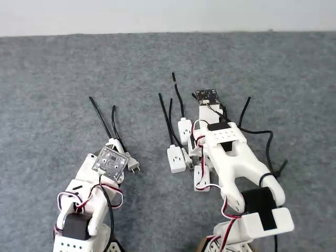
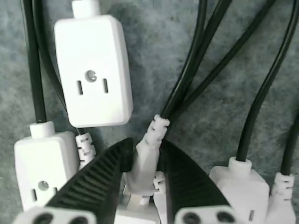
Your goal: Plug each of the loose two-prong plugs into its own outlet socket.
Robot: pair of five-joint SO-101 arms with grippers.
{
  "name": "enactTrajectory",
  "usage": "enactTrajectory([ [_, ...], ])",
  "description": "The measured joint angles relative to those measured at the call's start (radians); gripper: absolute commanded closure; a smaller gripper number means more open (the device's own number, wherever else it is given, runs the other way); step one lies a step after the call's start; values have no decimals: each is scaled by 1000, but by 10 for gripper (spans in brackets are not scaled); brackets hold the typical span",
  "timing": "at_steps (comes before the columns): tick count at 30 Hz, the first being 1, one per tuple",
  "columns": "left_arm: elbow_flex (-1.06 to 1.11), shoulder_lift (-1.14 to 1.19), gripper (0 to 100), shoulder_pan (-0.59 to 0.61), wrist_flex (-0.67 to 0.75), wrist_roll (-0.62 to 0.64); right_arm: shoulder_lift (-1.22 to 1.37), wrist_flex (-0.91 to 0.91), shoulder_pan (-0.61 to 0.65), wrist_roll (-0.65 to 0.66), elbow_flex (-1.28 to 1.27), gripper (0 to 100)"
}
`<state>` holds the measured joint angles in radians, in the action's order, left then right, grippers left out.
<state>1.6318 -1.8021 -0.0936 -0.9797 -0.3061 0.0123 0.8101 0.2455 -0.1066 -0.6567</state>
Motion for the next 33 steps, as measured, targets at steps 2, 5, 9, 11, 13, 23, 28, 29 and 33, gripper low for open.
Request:
enactTrajectory([
  [2, 0, 0, 985, 0, 0, 0, 0, 0, 0, 0, 0, 983],
  [5, 0, 0, 985, 0, 0, 0, 0, 0, 0, 3, 0, 991],
  [9, 3, 0, 985, 0, 0, 0, 0, 0, 0, 58, 0, 991],
  [11, 9, 0, 985, 0, 0, 0, 0, 6, 0, 78, 0, 991],
  [13, 11, 0, 985, 0, 0, 0, 0, 35, 0, 95, 17, 991],
  [23, 11, 0, 985, 0, 21, 0, 2, 190, -35, 173, 192, 991],
  [28, 23, 0, 985, 0, 21, 0, 2, 307, -38, 178, 342, 991],
  [29, 23, 0, 985, 0, 21, 0, 2, 328, -38, 178, 368, 991],
  [33, 21, 0, 985, 0, 23, 0, 20, 368, -38, 178, 396, 986],
])
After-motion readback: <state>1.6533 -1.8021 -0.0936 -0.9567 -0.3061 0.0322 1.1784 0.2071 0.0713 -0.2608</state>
